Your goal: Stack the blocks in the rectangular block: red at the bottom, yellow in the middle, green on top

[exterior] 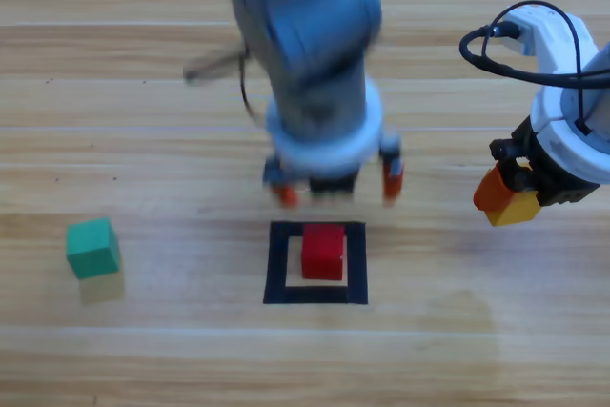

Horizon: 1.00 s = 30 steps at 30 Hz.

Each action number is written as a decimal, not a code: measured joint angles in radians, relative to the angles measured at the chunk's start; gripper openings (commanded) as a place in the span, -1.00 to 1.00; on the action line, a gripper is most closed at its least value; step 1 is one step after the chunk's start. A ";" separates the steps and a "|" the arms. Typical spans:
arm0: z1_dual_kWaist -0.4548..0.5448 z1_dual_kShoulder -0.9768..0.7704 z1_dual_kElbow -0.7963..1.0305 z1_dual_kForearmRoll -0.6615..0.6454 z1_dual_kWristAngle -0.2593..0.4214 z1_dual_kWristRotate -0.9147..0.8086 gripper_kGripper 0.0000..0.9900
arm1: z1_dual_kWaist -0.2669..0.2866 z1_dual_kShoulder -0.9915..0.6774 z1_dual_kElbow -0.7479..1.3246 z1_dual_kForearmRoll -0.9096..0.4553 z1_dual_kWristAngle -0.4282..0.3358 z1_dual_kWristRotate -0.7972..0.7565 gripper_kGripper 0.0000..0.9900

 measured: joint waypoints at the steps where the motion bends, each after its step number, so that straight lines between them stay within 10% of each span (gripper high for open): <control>1: 0.000 -0.036 -0.007 0.000 0.011 -0.002 1.00 | 0.002 0.000 0.000 0.000 -0.003 0.003 -1.00; 17: 0.035 -0.770 0.509 -0.035 0.145 0.269 0.97 | 0.127 0.046 -0.197 0.127 -0.032 0.220 -1.00; 30: 0.074 -0.887 0.618 -0.043 0.145 0.364 0.97 | 0.244 0.443 -0.816 0.530 -0.044 0.294 -0.79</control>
